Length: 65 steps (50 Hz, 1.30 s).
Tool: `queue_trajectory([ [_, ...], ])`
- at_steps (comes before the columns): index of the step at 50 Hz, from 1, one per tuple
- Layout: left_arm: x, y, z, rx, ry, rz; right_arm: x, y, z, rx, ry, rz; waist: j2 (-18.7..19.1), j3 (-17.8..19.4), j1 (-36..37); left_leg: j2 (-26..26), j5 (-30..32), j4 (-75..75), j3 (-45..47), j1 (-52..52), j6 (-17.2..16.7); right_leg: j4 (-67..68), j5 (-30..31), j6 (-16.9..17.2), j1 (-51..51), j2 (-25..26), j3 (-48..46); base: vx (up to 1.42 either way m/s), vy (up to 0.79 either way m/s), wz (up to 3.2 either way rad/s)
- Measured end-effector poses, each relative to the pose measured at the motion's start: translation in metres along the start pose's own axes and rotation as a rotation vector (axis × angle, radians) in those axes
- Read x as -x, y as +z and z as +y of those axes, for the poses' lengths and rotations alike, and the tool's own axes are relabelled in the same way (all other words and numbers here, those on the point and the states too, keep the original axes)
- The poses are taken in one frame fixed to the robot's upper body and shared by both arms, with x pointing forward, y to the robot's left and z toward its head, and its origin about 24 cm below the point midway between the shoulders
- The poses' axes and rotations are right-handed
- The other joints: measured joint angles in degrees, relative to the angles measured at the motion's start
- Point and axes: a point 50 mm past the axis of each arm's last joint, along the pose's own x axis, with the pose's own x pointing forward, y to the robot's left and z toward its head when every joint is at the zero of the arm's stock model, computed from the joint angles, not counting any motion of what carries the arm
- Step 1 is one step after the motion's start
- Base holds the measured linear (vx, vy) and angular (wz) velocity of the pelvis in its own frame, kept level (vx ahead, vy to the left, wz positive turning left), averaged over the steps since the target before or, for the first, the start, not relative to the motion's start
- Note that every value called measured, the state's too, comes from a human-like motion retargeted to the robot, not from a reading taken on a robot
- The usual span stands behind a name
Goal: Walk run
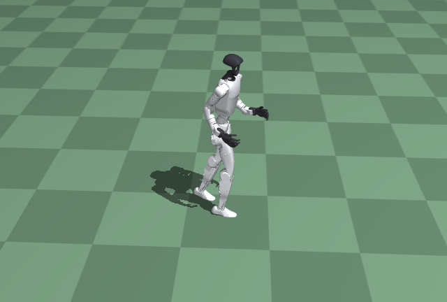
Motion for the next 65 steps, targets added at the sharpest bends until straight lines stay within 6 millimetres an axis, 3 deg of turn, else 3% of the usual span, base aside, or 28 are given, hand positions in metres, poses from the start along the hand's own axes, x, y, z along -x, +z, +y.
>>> queue_trajectory([
  [5,0.014,-0.009,0.011,0.004,0.074,0.058,-0.012,0.012,0.006,0.011,0.051,-0.058,-2.58,3.77,1.15,-2.17,5.87,0.0,2.5,9.32,-0.86,-6.28,-6.12,0.22,-3.05,-2.56,-0.37,1.05,-0.25,0.62],
  [7,0.03,-0.018,0.011,0.034,0.102,0.128,-0.014,0.018,0.005,0.035,0.069,-0.076,-2.39,3.51,-0.34,-1.44,12.78,1.98,2.88,10.94,-5.17,-5.62,-1.61,-4.6,-2.92,0.1,2.62,1.12,-0.31,0.96],
  [10,0.067,-0.033,0.007,0.113,0.124,0.265,-0.011,0.023,0.006,0.054,0.048,-0.103,1.01,2.16,-0.83,2.86,30.78,10.73,6.62,8.9,-17.14,-0.95,-10.32,-14.01,0.59,2.72,0.77,1.25,-0.42,0.82],
  [13,0.098,-0.046,-0.004,0.169,0.123,0.383,-0.019,0.028,0.006,0.004,-0.045,-0.153,2.78,3.47,-2.77,6.46,40.81,34.31,10.75,-1.22,-25.19,-2.38,-14.0,-14.58,6.84,2.38,-3.94,1.27,-0.42,1.4],
  [15,0.112,-0.05,-0.01,0.19,0.143,0.434,-0.031,0.039,0.007,-0.046,-0.082,-0.218,-0.53,1.96,-2.96,4.78,39.83,37.21,17.08,-7.34,-19.95,-7.6,-13.62,-14.17,11.0,-1.05,-4.81,1.03,-0.3,0.81],
  [17,0.126,-0.053,-0.009,0.175,0.17,0.482,-0.045,0.054,0.009,-0.089,-0.087,-0.3,-3.35,1.23,0.36,4.73,31.09,40.62,25.01,-14.33,-15.75,-11.85,-13.12,-13.25,14.71,-1.86,-2.19,0.99,-0.27,-0.55],
  [20,0.141,-0.051,0.002,0.112,0.212,0.521,-0.07,0.09,0.01,-0.093,-0.06,-0.462,-6.94,2.72,7.31,1.39,21.9,41.76,30.02,-26.24,-16.09,-16.36,-12.07,-14.47,19.66,-1.34,0.61,1.01,-0.32,-1.1],
  [26,0.152,-0.044,0.03,-0.022,0.291,0.538,-0.101,0.16,0.004,0.06,-0.024,-0.711,-7.71,6.19,11.91,8.36,10.4,28.47,37.17,-42.65,-7.46,-19.05,-15.35,-18.56,28.71,4.28,0.26,1.18,-0.39,-0.22],
  [28,0.147,-0.045,0.033,-0.015,0.343,0.524,-0.111,0.174,-0.001,0.082,-0.035,-0.745,-8.18,7.36,14.96,9.87,8.01,21.32,38.74,-46.81,-6.56,-19.23,-13.69,-18.56,31.68,5.57,0.81,1.37,-0.25,-0.99],
  [30,0.139,-0.047,0.034,0.015,0.426,0.498,-0.121,0.167,0.002,0.033,-0.016,-0.686,-9.47,8.27,16.32,9.73,6.58,16.08,38.16,-48.94,-7.69,-18.83,-8.4,-15.9,34.66,5.47,0.25,1.61,-0.16,-0.78],
  [33,0.12,-0.046,0.038,0.038,0.53,0.427,-0.12,0.116,0.01,-0.123,0.085,-0.467,-13.42,6.91,15.27,10.88,8.15,18.56,42.16,-48.03,-4.98,-15.12,9.98,-8.86,35.57,2.21,-2.93,1.87,-0.05,-0.09],
  [35,0.101,-0.042,0.044,0.009,0.545,0.366,-0.103,0.068,0.004,-0.204,0.112,-0.292,-13.98,5.79,13.91,11.3,0.49,24.2,40.11,-45.98,-5.81,-9.71,25.08,-3.39,34.91,1.66,-3.51,1.68,-0.08,0.92],
  [38,0.046,-0.027,0.052,-0.022,0.516,0.174,-0.053,-0.008,-0.012,-0.212,-0.036,0.012,-15.72,9.44,4.69,0.09,-9.25,33.12,31.89,-41.11,-4.87,28.5,27.99,2.81,23.94,7.45,1.1,1.84,-0.38,2.92],
  [39,0.023,-0.018,0.057,-0.019,0.507,0.087,-0.032,-0.032,-0.012,-0.229,-0.091,0.119,-12.82,9.86,2.97,2.1,-11.68,33.48,28.24,-38.69,-5.69,31.75,27.76,3.1,20.04,13.13,0.63,1.69,-0.59,2.14],
  [40,0.001,-0.006,0.064,-0.013,0.496,-0.003,-0.009,-0.054,-0.009,-0.255,-0.142,0.229,-8.52,9.9,1.97,6.35,-13.61,32.68,23.52,-36.28,-7.06,30.74,27.41,2.76,16.1,19.62,-0.73,1.43,-0.61,1.01],
  [41,-0.021,0.005,0.063,0.027,0.459,-0.084,0.018,-0.072,-0.009,-0.294,-0.187,0.326,-6.74,10.22,2.12,7.8,-16.11,33.59,22.03,-34.17,-8.1,35.32,22.82,1.29,11.28,19.63,-2.44,1.69,-0.66,0.37],
  [44,-0.06,0.039,0.056,0.091,0.313,-0.271,0.104,-0.105,-0.015,-0.373,-0.31,0.543,-5.21,9.35,2.69,8.55,-18.54,28.23,22.7,-23.5,-10.01,42.68,7.68,-8.52,-2.62,11.27,-7.28,1.98,-0.58,-0.08],
  [45,-0.065,0.048,0.054,0.086,0.266,-0.311,0.131,-0.108,-0.02,-0.377,-0.349,0.594,-5.16,8.73,1.73,7.11,-17.52,24.05,22.92,-18.85,-10.08,42.44,3.16,-11.14,-6.8,6.96,-8.61,1.62,-0.32,0.87],
  [47,-0.057,0.052,0.052,0.027,0.202,-0.314,0.168,-0.109,-0.033,-0.334,-0.424,0.664,-2.39,7.47,-3.23,5.82,-8.73,15.12,19.67,-9.91,-12.69,35.76,-0.42,-10.1,-13.21,1.57,-9.5,2.33,-0.66,1.39],
  [50,-0.03,0.036,0.049,-0.056,0.16,-0.191,0.191,-0.102,-0.05,-0.262,-0.502,0.678,3.21,6.58,-9.17,8.2,21.07,4.05,15.24,0.6,-18.63,17.86,-2.95,-8.0,-18.98,-1.2,-9.36,2.35,-0.75,0.85],
  [52,-0.006,0.015,0.047,-0.078,0.153,-0.052,0.179,-0.095,-0.058,-0.221,-0.524,0.609,5.69,7.76,-11.45,10.4,41.22,4.47,14.11,4.6,-22.85,4.39,-5.28,-5.9,-18.66,-0.49,-6.42,2.16,-0.7,-0.23],
  [53,0.008,0.004,0.045,-0.082,0.151,0.018,0.166,-0.091,-0.06,-0.202,-0.523,0.559,6.84,9.64,-11.51,13.49,41.22,13.7,17.02,4.3,-25.23,0.48,-7.5,-5.27,-17.18,1.73,-5.95,2.41,-0.87,-1.13],
  [55,0.037,-0.015,0.04,-0.062,0.153,0.149,0.124,-0.08,-0.061,-0.175,-0.518,0.418,7.58,11.65,-10.95,14.58,41.22,24.65,18.26,4.22,-24.49,-4.41,-10.22,-5.28,-14.08,2.37,-8.56,2.05,-0.62,-1.27],
  [57,0.07,-0.034,0.03,-0.002,0.149,0.289,0.072,-0.061,-0.06,-0.157,-0.501,0.236,5.6,11.43,-9.77,6.24,41.22,30.11,14.24,3.39,-24.93,-1.27,-2.41,-15.75,-11.35,0.95,-10.85,2.01,-0.51,-1.05],
  [58,0.088,-0.043,0.026,0.031,0.144,0.36,0.047,-0.048,-0.059,-0.149,-0.48,0.144,4.22,10.38,-7.54,1.99,41.22,33.74,15.25,0.98,-24.81,3.53,-8.35,-21.23,-10.73,0.94,-11.93,2.53,-0.73,-1.4],
  [60,0.143,-0.058,0.013,0.079,0.101,0.561,0.01,-0.025,-0.055,-0.148,-0.422,0.004,1.95,8.2,-4.2,-2.82,37.0,46.01,20.31,-5.73,-19.52,11.05,-18.47,-21.88,-6.82,3.01,-0.36,2.66,-0.75,-1.06],
  [62,0.198,-0.067,0.008,0.098,0.047,0.778,-0.04,0.008,-0.044,-0.221,-0.347,-0.144,2.86,6.87,-0.17,3.01,25.65,63.45,23.82,-18.26,-13.03,15.27,-24.79,-22.48,-3.11,4.36,-0.98,2.25,-0.49,-0.83],
  [65,0.259,-0.059,0.004,0.145,0.034,0.984,-0.097,0.08,-0.033,-0.301,-0.194,-0.437,-0.29,3.82,9.66,9.46,14.82,67.33,33.15,-35.21,-5.51,8.48,-25.54,-24.23,8.41,8.39,5.85,2.24,-0.22,-1.74],
])
